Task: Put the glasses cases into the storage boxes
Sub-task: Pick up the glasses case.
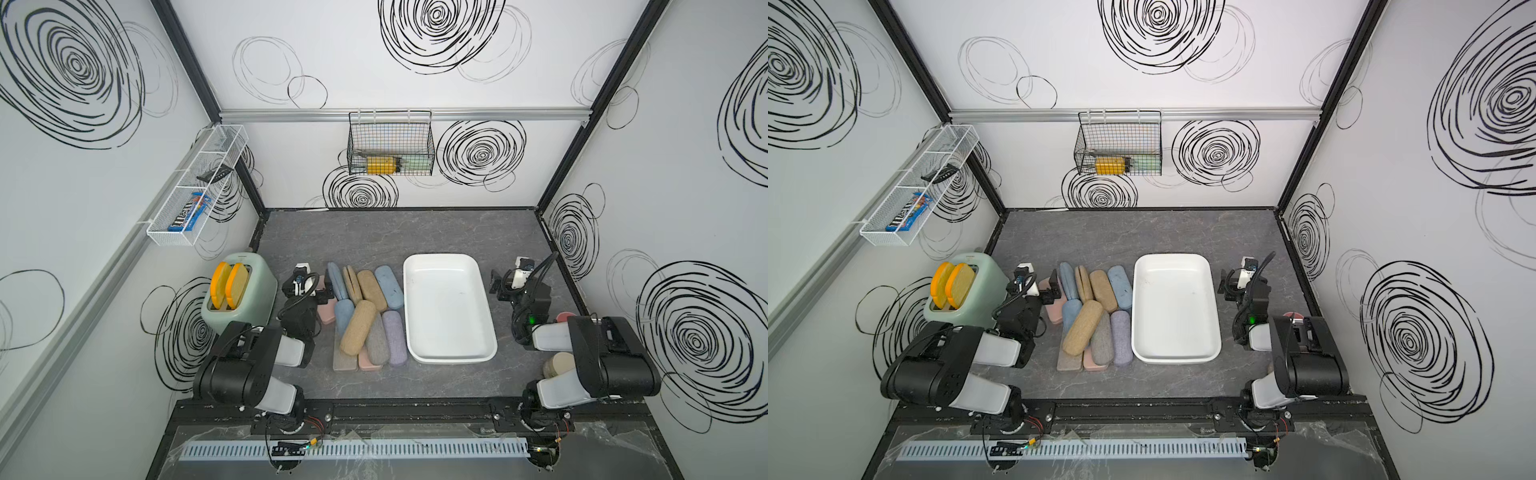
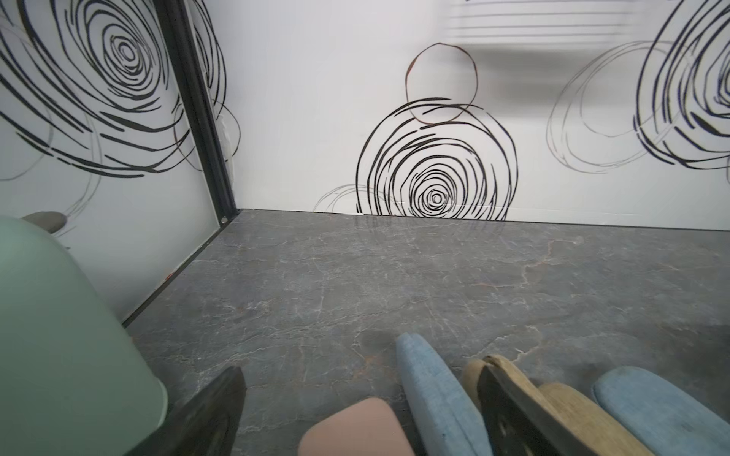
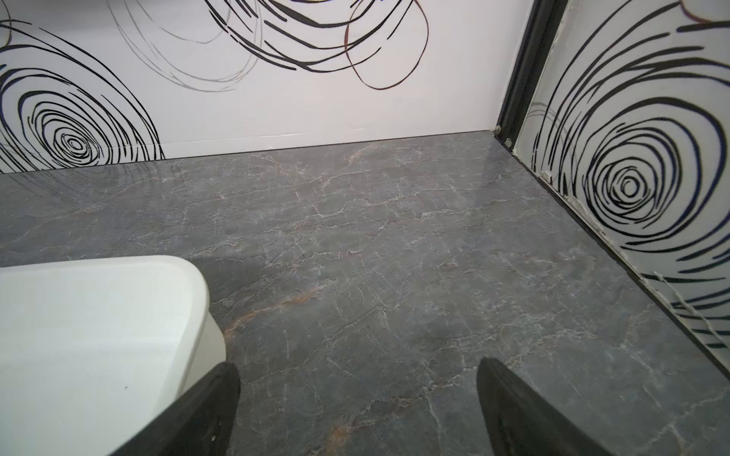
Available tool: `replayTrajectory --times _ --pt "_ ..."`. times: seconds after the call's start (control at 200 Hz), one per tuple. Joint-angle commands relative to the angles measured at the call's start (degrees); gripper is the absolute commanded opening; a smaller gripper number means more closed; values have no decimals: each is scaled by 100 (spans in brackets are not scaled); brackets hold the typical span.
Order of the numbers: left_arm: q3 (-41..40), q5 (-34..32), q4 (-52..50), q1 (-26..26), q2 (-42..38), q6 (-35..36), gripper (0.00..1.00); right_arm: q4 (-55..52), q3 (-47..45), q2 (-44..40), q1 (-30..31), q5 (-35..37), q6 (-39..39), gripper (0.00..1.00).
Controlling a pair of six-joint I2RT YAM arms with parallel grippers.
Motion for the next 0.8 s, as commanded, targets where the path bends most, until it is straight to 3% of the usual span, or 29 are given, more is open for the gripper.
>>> replayTrajectory --times 0.0,0.665,0.756,0.796 --pt "26 -494 366 17 8 63 96 194 -13 -78 12 -49 -78 97" --pt "96 -197 100 191 -82 -49 96 199 -19 -87 -16 -88 -71 97" --pt "345 -239 -615 157 -405 3 96 138 161 -372 84 197 -322 97" --pt "803 -705 -1738 26 -740 14 100 -1296 786 -873 278 894 -146 97"
